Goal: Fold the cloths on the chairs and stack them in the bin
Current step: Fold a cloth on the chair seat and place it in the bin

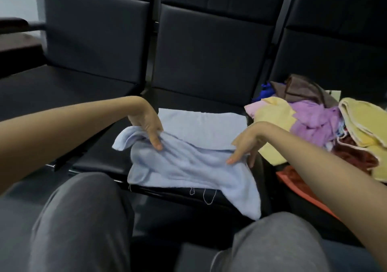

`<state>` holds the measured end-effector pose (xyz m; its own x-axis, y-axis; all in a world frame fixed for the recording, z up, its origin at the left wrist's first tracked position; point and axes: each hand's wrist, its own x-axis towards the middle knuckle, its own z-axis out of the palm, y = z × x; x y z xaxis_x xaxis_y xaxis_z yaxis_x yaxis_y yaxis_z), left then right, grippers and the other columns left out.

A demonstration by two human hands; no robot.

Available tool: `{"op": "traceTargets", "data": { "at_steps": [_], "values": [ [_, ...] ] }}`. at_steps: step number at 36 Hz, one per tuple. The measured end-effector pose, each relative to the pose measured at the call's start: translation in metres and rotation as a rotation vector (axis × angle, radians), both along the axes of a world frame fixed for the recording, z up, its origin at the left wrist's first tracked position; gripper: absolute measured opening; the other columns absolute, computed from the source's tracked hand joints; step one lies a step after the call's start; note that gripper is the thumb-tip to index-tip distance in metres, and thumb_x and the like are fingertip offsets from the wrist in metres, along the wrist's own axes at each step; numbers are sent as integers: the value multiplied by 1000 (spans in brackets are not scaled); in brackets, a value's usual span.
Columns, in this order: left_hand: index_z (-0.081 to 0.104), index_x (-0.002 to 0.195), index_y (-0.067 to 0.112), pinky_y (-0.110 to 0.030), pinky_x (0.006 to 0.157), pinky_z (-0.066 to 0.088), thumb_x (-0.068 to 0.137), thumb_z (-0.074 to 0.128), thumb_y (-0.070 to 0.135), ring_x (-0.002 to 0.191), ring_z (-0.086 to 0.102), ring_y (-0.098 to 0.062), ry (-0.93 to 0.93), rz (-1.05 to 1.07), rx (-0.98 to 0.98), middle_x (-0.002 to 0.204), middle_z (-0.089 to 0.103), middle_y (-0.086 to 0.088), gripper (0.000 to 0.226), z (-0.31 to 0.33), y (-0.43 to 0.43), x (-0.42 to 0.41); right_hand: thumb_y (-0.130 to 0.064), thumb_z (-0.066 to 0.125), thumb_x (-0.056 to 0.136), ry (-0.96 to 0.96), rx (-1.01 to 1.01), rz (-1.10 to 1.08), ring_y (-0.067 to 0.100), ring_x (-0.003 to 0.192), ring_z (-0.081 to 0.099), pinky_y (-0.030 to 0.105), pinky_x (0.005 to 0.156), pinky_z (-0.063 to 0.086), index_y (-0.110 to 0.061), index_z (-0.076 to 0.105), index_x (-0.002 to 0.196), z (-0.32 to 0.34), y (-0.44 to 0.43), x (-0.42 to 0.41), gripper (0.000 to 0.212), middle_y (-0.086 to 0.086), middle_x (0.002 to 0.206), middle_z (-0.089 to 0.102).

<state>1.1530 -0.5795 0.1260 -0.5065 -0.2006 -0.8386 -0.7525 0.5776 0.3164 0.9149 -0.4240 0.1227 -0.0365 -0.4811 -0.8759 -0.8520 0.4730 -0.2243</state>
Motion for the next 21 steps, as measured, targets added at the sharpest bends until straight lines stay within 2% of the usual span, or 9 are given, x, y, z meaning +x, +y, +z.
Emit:
{"op": "traceTargets", "data": {
  "at_steps": [2,5,8,10,12,14,17,18,21],
  "values": [
    [62,116,16,-24,77,52,89,65,25,102,64,-16,58,-4,-90,111,68,2,29,-5,-5,2,-30,57,94,3,-83,-47,12,83,64,19,67,52,-9,59,113,-3,0,-4,29,-2,98,66],
    [65,109,21,-26,82,52,90,64,26,101,66,-14,200,93,-112,108,70,4,20,-6,-13,3,-28,55,96,-42,-255,-151,9,76,61,19,64,50,-12,59,106,1,2,-16,19,-3,94,65],
    [65,102,19,-21,72,52,93,60,17,88,68,-8,342,187,-106,98,72,7,11,-2,-19,1,-22,50,98,-71,-438,-249,11,85,63,21,66,51,-14,57,111,6,4,-32,17,-1,101,65],
    [65,101,17,-18,68,52,92,61,14,87,69,-9,403,231,-135,99,71,4,10,0,-26,-1,-16,50,98,-74,-542,-325,13,85,62,23,67,52,-12,57,106,7,4,-44,12,2,101,63],
    [64,103,13,-19,66,51,91,62,15,81,67,-12,424,263,-133,98,71,1,12,3,-34,-2,-15,51,96,-20,-644,-368,16,82,59,25,67,50,-10,57,100,6,3,-55,8,3,97,60],
    [64,104,16,-21,64,44,90,65,17,66,57,-10,397,255,-116,89,65,2,14,6,-40,-4,-17,55,93,64,-749,-395,17,82,54,26,66,46,-12,58,92,5,1,-68,6,4,93,56],
    [62,114,25,-25,80,41,87,69,24,67,45,-10,364,314,-54,80,58,11,28,6,-52,-8,-18,59,91,99,-888,-489,18,86,50,25,64,45,-14,61,89,1,-5,-85,5,2,90,53],
    [62,114,25,-24,80,41,88,66,24,67,41,-11,369,350,-47,74,56,13,26,5,-56,-9,-17,59,91,93,-918,-520,19,88,51,25,64,45,-13,61,90,0,-7,-89,5,2,89,54],
    [66,111,20,-20,65,39,94,57,23,62,34,-11,426,397,-47,75,50,7,18,-5,-67,-14,-13,56,92,70,-975,-568,21,89,51,29,71,46,-8,62,93,-1,-15,-96,7,7,92,55]
  ]
}}
